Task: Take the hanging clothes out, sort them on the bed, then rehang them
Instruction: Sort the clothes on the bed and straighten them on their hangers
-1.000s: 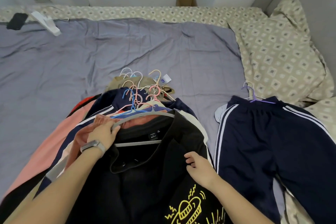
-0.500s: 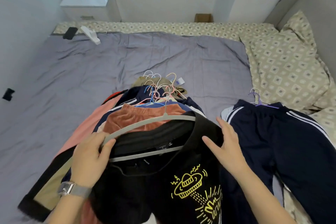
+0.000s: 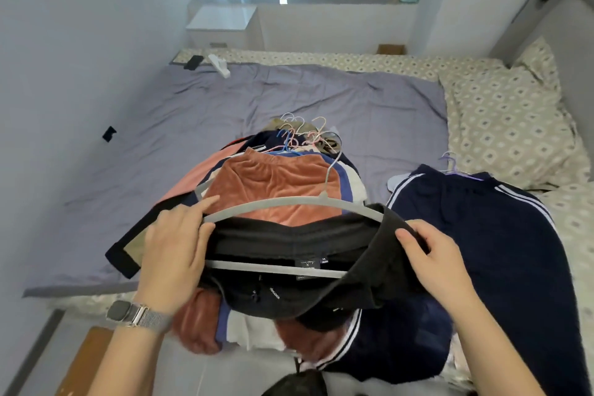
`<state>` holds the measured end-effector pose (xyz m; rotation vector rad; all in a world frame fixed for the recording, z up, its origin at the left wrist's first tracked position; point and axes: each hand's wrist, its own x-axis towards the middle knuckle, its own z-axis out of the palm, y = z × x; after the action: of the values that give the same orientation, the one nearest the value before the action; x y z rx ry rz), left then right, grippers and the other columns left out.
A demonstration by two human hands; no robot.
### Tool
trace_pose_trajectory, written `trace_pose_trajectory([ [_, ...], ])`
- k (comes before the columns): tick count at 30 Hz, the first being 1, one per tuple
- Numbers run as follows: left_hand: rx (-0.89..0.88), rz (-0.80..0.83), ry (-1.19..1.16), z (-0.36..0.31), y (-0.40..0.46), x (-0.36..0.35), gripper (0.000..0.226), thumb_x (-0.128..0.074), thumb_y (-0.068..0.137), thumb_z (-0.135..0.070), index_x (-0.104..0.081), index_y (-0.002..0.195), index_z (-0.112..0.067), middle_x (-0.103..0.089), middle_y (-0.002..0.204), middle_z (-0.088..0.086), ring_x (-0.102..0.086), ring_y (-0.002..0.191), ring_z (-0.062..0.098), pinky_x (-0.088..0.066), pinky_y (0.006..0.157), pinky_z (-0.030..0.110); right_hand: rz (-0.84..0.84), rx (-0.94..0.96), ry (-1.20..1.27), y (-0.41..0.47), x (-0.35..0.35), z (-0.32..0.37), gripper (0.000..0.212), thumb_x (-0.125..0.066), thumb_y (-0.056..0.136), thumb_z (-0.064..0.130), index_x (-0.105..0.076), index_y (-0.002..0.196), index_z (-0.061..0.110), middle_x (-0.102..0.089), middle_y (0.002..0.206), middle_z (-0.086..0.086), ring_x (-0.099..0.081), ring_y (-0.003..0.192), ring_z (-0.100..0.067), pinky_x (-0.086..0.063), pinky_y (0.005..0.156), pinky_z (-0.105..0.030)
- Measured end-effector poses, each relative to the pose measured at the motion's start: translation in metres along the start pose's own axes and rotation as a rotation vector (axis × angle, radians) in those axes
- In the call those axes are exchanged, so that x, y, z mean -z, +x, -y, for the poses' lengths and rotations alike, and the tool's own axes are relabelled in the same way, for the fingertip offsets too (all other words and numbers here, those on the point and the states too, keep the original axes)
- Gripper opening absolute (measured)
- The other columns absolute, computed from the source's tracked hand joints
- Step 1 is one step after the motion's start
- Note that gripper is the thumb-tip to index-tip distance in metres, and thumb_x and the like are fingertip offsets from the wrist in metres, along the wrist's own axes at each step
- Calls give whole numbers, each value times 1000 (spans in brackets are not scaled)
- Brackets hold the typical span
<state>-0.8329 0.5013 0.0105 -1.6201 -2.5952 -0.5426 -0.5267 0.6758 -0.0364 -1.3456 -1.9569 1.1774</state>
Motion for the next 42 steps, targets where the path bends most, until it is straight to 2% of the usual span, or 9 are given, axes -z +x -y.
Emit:
trace_pose_trajectory([
  [8,-49,-38,-177,-86,-78,24,50,-44,92,-29,-37,139,-16,-49,100,3,-39,91,21,-36,84,42,-166,106,-31,-111,101,-12,15,-59,91,26,-65,82,37,-69,82,15,-64,80,-12,-47,72,-29],
  [11,10,42,-253,-88,-102,12,62,-68,82,-21,-38,135,-10,-50,112,8,-44,105,24,-39,95,42,-193,50,-60,-140,119,-24,33,-57,78,65,-67,83,34,-68,78,12,-64,75,-13,-49,67,-34],
  [13,53,59,-208,-90,-115,2,45,-73,76,-34,-49,109,-14,-50,96,2,-48,90,19,-43,79,35,-213,-30,-85,-160,124,-34,58,-49,65,84,-68,85,32,-68,74,10,-64,72,-14,-51,63,-34],
  [15,131,195,-134,-94,-124,-7,38,-68,78,-46,-40,79,-20,-47,75,-3,-45,66,15,-35,56,30,-234,-111,-126,-178,124,-41,48,-52,69,75,-69,84,33,-68,71,10,-65,72,-15,-53,69,-37],
  [19,129,388,-84,-92,-135,-26,26,-59,88,-34,-39,83,-20,-58,72,0,-58,70,23,-38,55,34,-253,-209,-222,-201,117,-42,33,-60,75,61,-68,78,29,-67,65,11,-65,70,-13,-52,69,-38],
  [25,306,147,-231,-91,-144,-22,13,-60,83,-16,-49,77,-13,-58,69,3,-59,72,30,-34,58,32,-274,-175,-180,-221,102,-34,49,-54,63,82,-71,79,38,-68,68,16,-64,70,-7,-51,65,-33],
  [28,308,-19,-256,-94,-133,-2,11,-61,82,-16,-54,76,-10,-58,69,2,-57,72,30,-38,62,33,-314,-18,-173,-226,98,-31,62,-47,67,83,-67,61,24,-63,56,9,-59,61,-12,-43,55,-22],
  [36,329,-268,-354,-106,-93,53,7,-59,79,-15,-61,74,-11,-59,69,1,-52,70,25,-35,65,30,-387,132,-475,-227,90,-21,43,-45,76,66,-33,49,34,-36,42,7,-44,47,-15,-31,48,-23],
  [42,-40,-56,-330,-150,-149,29,25,-63,77,-19,-40,67,-23,-53,57,-1,-57,58,28,-31,55,31,-406,-31,-442,-212,78,1,56,-51,80,65,-40,54,16,-46,44,1,-49,48,-15,-37,49,-31],
])
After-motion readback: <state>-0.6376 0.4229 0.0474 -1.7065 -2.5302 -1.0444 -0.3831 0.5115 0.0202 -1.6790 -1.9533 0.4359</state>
